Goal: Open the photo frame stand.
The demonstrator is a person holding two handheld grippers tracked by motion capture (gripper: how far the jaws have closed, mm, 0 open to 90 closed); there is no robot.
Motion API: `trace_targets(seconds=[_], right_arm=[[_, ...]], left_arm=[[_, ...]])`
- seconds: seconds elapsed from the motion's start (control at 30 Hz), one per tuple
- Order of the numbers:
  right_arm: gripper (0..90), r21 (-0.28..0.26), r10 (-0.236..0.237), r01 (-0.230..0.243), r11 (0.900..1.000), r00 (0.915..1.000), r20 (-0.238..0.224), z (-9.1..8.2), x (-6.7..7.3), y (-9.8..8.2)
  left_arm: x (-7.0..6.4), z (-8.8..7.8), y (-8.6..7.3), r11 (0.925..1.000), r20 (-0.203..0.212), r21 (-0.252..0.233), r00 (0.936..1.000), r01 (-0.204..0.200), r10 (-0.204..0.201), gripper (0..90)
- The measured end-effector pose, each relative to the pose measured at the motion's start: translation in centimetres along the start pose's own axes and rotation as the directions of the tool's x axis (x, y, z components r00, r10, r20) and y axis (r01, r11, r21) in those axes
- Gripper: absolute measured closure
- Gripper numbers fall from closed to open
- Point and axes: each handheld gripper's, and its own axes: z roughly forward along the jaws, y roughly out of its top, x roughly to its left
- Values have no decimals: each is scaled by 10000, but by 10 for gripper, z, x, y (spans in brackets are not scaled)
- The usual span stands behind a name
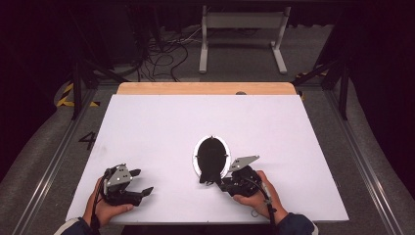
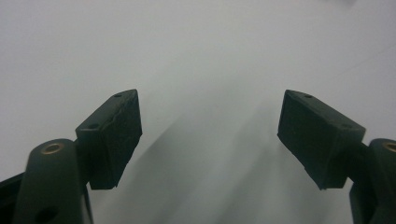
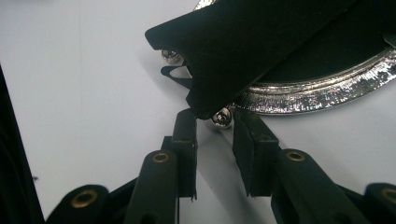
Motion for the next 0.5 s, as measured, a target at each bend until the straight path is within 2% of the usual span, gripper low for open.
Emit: trace_targets(seconds=[0.13, 0.3, 0.33, 0.37, 0.5], right_arm=[[688, -147, 218, -220, 9996, 9996, -190, 0, -2, -1], [622, -471, 889, -929, 9946, 9927, -811, 2, -8, -3], [593, -539, 963, -1017, 9934, 9908, -946, 2, -9, -3], [575, -644, 1107, -1195, 9907, 9857, -1268, 3, -10, -4], [566, -777, 1669, -1813, 9803, 9723, -1638, 5, -15, -5]], left_arm=[[1, 1, 0, 9999, -12, 57, 9999, 112, -112, 221], [1, 3, 1, 9998, 34, 136, 9999, 126, -126, 218], [1, 4, 1, 9996, 83, 223, 9999, 148, -149, 218], [1, 5, 2, 9995, 54, 270, 9998, 192, -194, 217], [2, 6, 3, 9990, 217, 205, 9989, 401, -405, 218]])
